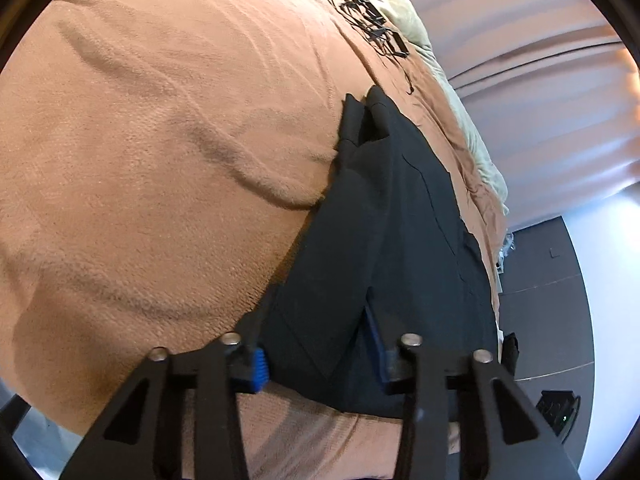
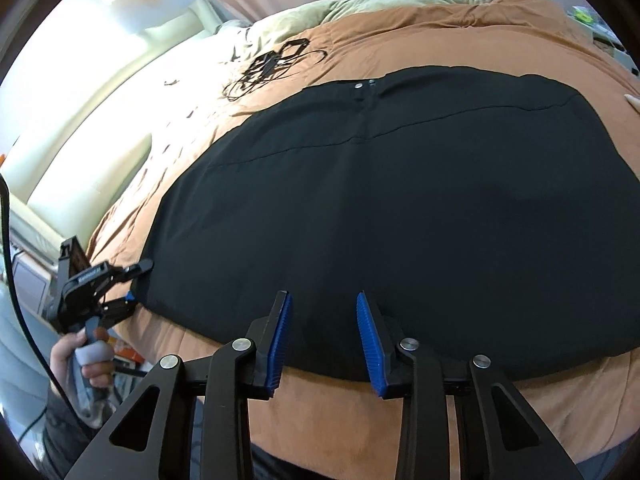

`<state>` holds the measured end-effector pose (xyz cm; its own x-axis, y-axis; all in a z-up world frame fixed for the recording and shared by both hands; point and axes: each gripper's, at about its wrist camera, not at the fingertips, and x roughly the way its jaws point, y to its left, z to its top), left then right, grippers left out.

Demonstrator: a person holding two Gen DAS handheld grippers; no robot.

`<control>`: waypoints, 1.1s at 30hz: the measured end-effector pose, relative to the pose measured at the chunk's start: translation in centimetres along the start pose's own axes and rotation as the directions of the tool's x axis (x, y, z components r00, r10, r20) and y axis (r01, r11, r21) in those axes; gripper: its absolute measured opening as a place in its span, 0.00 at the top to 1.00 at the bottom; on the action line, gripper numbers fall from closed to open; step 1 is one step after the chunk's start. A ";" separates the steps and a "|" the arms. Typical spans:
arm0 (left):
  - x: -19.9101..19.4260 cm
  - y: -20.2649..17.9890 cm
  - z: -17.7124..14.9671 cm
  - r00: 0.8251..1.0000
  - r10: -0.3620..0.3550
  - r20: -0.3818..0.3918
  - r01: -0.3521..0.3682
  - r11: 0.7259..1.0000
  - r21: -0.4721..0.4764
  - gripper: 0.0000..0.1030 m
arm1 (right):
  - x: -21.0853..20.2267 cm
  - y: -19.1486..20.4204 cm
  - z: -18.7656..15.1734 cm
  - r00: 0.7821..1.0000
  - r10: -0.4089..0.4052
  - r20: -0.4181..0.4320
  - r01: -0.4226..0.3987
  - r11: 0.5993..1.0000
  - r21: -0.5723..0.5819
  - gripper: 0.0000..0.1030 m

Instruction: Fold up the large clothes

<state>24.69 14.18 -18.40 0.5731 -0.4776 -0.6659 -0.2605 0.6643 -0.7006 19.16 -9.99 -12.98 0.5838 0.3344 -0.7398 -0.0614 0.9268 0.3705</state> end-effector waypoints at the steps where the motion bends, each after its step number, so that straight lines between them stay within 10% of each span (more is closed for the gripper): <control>1: -0.1 -0.2 0.0 1.000 0.001 0.006 -0.001 1.000 0.009 0.73 | 0.1 0.1 0.0 1.000 -0.006 -0.003 0.006 1.000 0.001 0.67; 16: -5.2 -10.9 0.6 0.977 -0.200 0.072 0.176 0.952 0.251 0.85 | 4.2 0.1 -1.1 0.997 -0.072 -0.025 0.071 0.997 -0.031 0.86; 33: -4.8 -28.4 -4.7 0.958 -0.283 -0.055 0.269 0.812 0.517 0.87 | 1.0 -3.3 -1.3 0.988 0.151 0.028 -0.153 0.984 0.090 0.87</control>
<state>25.72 -5.10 3.55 0.5800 -0.6765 -0.4538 0.3445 0.7085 -0.6159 18.86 -12.52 -15.67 0.5902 0.4653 -0.6596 -0.0764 0.8457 0.5282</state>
